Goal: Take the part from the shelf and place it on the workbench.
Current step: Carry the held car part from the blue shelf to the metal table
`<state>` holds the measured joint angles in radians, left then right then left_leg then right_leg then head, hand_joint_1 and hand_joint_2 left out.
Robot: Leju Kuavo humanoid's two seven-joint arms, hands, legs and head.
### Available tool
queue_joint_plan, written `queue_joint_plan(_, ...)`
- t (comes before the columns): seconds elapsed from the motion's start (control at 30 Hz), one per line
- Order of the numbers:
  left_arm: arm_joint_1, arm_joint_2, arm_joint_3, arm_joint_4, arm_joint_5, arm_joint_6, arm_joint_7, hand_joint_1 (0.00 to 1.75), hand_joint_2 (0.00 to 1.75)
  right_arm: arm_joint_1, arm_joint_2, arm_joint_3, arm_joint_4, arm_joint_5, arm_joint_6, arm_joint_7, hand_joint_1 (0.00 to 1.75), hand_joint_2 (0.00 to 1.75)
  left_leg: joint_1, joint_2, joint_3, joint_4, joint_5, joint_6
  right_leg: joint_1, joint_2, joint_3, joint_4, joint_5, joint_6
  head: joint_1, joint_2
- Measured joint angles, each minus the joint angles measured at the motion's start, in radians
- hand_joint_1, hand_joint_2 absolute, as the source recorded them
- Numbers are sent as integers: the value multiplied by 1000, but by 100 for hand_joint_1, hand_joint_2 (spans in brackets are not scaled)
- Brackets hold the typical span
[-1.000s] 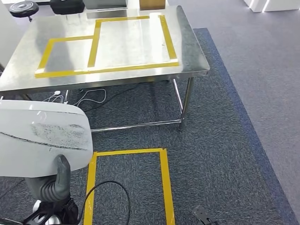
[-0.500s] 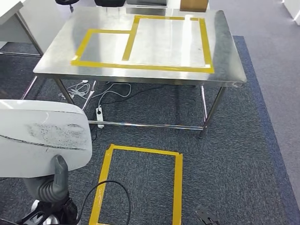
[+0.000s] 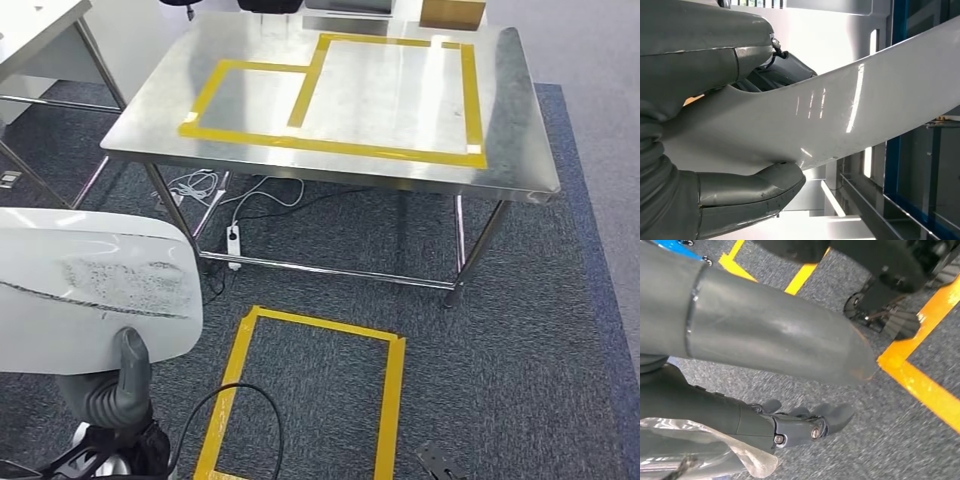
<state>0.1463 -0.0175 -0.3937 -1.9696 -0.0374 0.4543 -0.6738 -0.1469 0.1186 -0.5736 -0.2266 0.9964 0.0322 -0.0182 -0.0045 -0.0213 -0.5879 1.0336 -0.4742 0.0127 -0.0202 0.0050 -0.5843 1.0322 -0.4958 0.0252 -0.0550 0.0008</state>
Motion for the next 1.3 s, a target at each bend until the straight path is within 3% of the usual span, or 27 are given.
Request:
queue_joint_plan(0.07, -1, 0, 0, 0, 0, 0, -1, 175, 175, -1, -1, 0, 0, 0, 0, 0, 0, 0, 3, 5, -13, 36, -24, -11, -3, -2, 6, -2, -1, -11, -4, 0)
queue_joint_plan(0.17, -1, 1, 0, 0, 0, 2, -2, 175, 175, -2, -2, -1, 0, 1, 3, 0, 0, 0, 9, 9, -96, 205, -95, -24, -2, -7, 14, -3, -8, -22, -8, 0)
queue_joint_plan(0.23, 0, 1, 0, 1, 2, 3, -2, 175, 175, -2, -2, -1, 0, 2, 6, 0, 0, 0, 10, 9, -131, 260, -93, -25, -1, -9, 18, -3, -12, -24, -8, 0)
queue_joint_plan(0.27, 1, 2, 0, 1, 2, 3, -2, 175, 175, -1, -2, -1, 0, 2, 6, -1, 0, 0, 10, 9, -122, 233, -65, -22, -1, -9, 22, -3, -15, -23, -8, 0)
queue_joint_plan(0.33, 1, 2, 0, 1, 3, 3, -3, 175, 175, -2, -2, 0, 0, 3, 7, -2, 0, 0, 8, 11, -71, 118, 2, -13, -1, -9, 31, -3, -21, -20, -8, 0)
queue_joint_plan(0.37, 0, 2, 0, 1, 3, 3, -3, 175, 175, -3, -2, 0, 0, 3, 7, -2, 0, 0, 6, 13, -45, 61, 19, -8, 1, -9, 34, -3, -24, -16, -8, 0)
queue_joint_plan(0.43, 1, 2, 0, 0, 3, 4, -3, 175, 175, -5, -2, 0, 0, 3, 7, -3, 0, 0, 1, 16, -23, 12, 16, -2, 3, -11, 34, -6, -27, -6, -7, 0)
queue_joint_plan(0.53, 4, 1, 1, 0, 2, 5, -4, 175, 175, -6, -2, 0, 0, 4, 10, -3, 0, 0, 4, 14, -12, -8, 14, 10, 1, -14, 33, -5, -36, 11, -6, 0)
queue_joint_plan(0.6, 4, 0, 2, -1, 2, 5, -4, 175, 175, -8, -2, 0, 0, 4, 11, -3, 0, 0, 8, 14, 0, -19, 14, 21, 1, -10, -1, 62, -72, 16, -3, 0)
queue_joint_plan(0.67, 5, 0, 2, -1, 1, 5, -4, 175, 175, -7, -2, 1, 0, 5, 12, -3, 0, 0, 6, 14, 4, -20, 9, 29, 1, -7, -72, 190, -122, 19, 0, 0)
queue_joint_plan(0.7, 6, 0, 2, -1, 1, 5, -4, 175, 175, -6, -2, 1, 0, 5, 12, -3, 0, 0, 5, 13, 6, -19, 6, 31, 1, -7, -104, 239, -133, 20, -1, 0)
queue_joint_plan(0.73, 6, 0, 2, -1, 1, 5, -4, 175, 175, -4, -3, 1, 0, 5, 12, -3, 0, 0, 4, 11, 8, -19, 3, 32, 1, -7, -121, 255, -124, 21, 0, 0)
queue_joint_plan(0.77, 7, 0, 2, -1, 1, 5, -4, 175, 175, -3, -3, 1, 0, 5, 12, -3, 0, 0, 4, 9, 13, -18, -1, 31, 1, -7, -118, 233, -95, 21, 0, 0)
queue_joint_plan(0.83, 7, 0, 3, -1, 1, 5, -4, 175, 175, -5, -3, 1, 0, 5, 13, -3, 0, 0, 4, 6, 24, -14, -12, 25, 1, -7, -71, 114, -17, 20, 0, 0)
queue_joint_plan(0.9, 6, 0, 3, -1, 0, 6, -4, 175, 175, -6, -4, 1, 0, 5, 17, -4, 0, 0, 1, 6, 29, -9, -23, 16, 2, -5, -22, 19, 12, 15, -1, 0)
queue_joint_plan(1.07, 6, 0, 3, -1, -7, 7, -4, 175, 175, -5, -2, 2, 0, 4, 29, -8, 0, 0, 1, 8, 23, 19, -45, -8, 1, -4, 4, -7, -1, -10, -5, 0)
queue_joint_plan(1.13, 7, 1, 3, -2, -13, 7, -3, 175, 175, -6, -2, 3, 0, 0, 33, -12, 0, 0, 6, 11, -24, 118, -83, -21, -2, -6, 17, -9, -8, -20, -9, 0)
queue_joint_plan(1.2, 9, 2, 2, -2, -19, 7, -2, 175, 175, -5, -2, 3, 0, -5, 38, -14, 0, 0, 11, 11, -98, 242, -119, -28, -2, -8, 29, -10, -19, -24, -10, 0)
queue_joint_plan(1.23, 10, 2, 2, -2, -21, 7, -1, 175, 175, -4, -2, 3, 0, -7, 40, -15, 0, 0, 12, 12, -122, 272, -115, -30, -2, -8, 36, -10, -24, -24, -10, 0)
queue_joint_plan(1.27, 10, 3, 2, -2, -23, 7, 0, 175, 175, -2, -1, 3, 0, -8, 41, -15, 0, 0, 13, 12, -129, 265, -92, -29, -2, -7, 44, -10, -31, -23, -10, 0)
queue_joint_plan(1.3, 11, 3, 2, -2, -24, 7, 0, 175, 175, -1, -1, 4, 0, -9, 42, -15, 0, 0, 14, 12, -118, 222, -53, -27, -3, -7, 54, -10, -37, -21, -10, 0)
